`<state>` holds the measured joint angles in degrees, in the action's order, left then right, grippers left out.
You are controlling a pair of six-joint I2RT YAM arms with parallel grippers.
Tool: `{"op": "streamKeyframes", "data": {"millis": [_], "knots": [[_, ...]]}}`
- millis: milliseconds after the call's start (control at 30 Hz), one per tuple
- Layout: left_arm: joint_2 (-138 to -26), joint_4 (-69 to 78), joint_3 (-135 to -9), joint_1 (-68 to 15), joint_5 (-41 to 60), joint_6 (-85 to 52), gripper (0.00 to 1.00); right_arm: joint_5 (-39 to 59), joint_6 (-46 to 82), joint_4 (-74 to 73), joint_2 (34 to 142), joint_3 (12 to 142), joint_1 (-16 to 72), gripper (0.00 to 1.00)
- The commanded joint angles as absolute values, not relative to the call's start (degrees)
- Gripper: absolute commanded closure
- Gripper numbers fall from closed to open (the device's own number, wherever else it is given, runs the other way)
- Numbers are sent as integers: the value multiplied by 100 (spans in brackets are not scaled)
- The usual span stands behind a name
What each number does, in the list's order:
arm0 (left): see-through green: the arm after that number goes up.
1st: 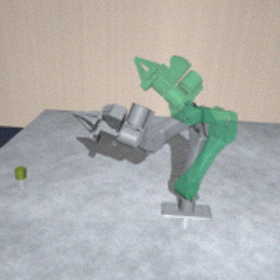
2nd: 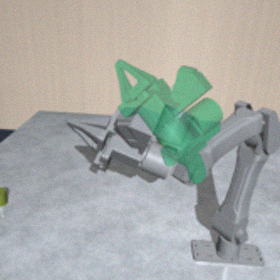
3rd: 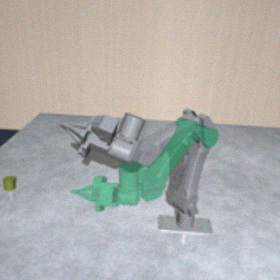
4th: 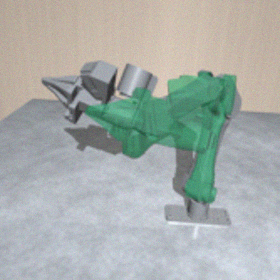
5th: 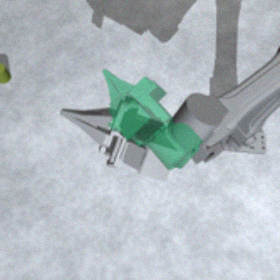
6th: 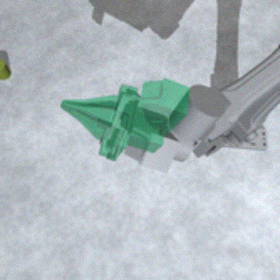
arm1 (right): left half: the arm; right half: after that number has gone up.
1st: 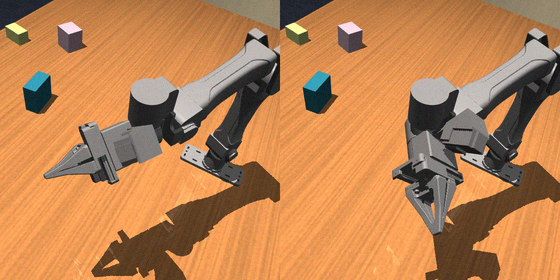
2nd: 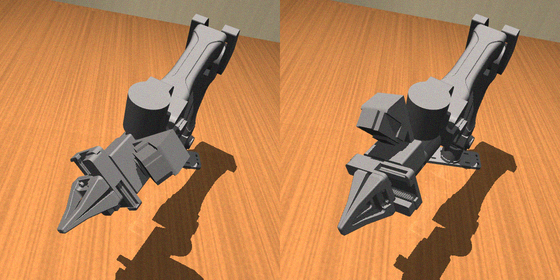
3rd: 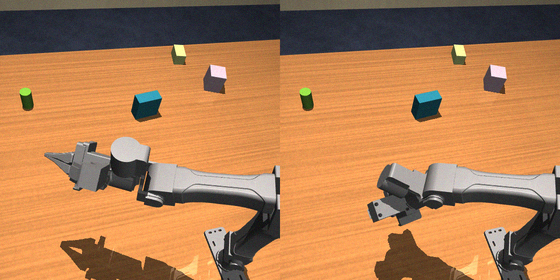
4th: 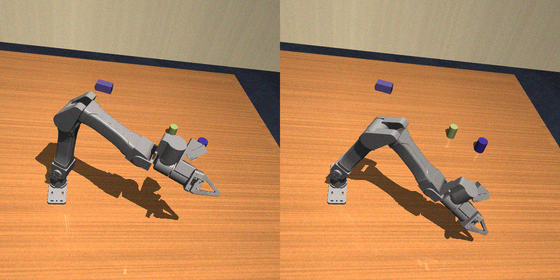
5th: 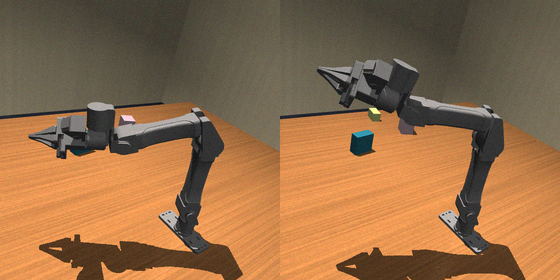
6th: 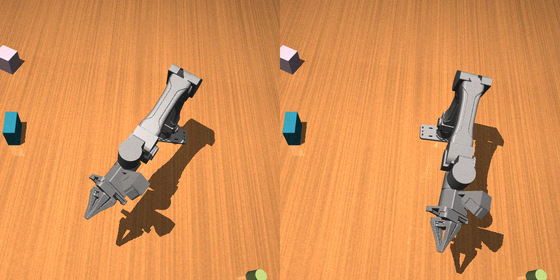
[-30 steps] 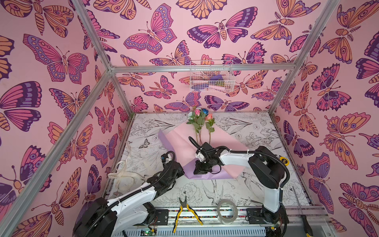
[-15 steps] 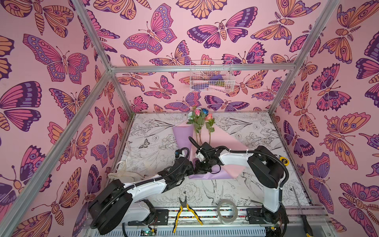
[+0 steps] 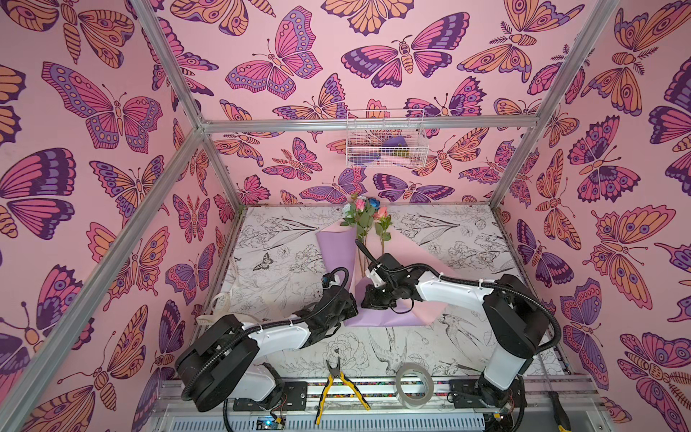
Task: Tie the bouquet of fake flowers
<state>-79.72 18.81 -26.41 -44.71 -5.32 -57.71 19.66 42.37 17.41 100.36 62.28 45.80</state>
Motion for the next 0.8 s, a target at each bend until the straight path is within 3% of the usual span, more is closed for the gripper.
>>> {"op": "streamKeyframes", "data": {"millis": [0, 200, 500, 767], "knots": [[-8135, 2058, -2742, -4500, -425, -5787, 100, 1531, 4232, 1969, 9791, 6177, 4408, 80], [-8390, 2290, -2865, -4494, -302, -5809, 100, 1134, 3961, 2289, 9661, 6674, 4283, 69], [-8669, 2510, -3012, -4491, -115, -5818, 100, 1344, 3773, 2306, 10350, 7597, 4287, 39], [-8798, 2619, -3007, -4482, -44, -5859, 100, 944, 3540, 2756, 10994, 8157, 4288, 34]]}}
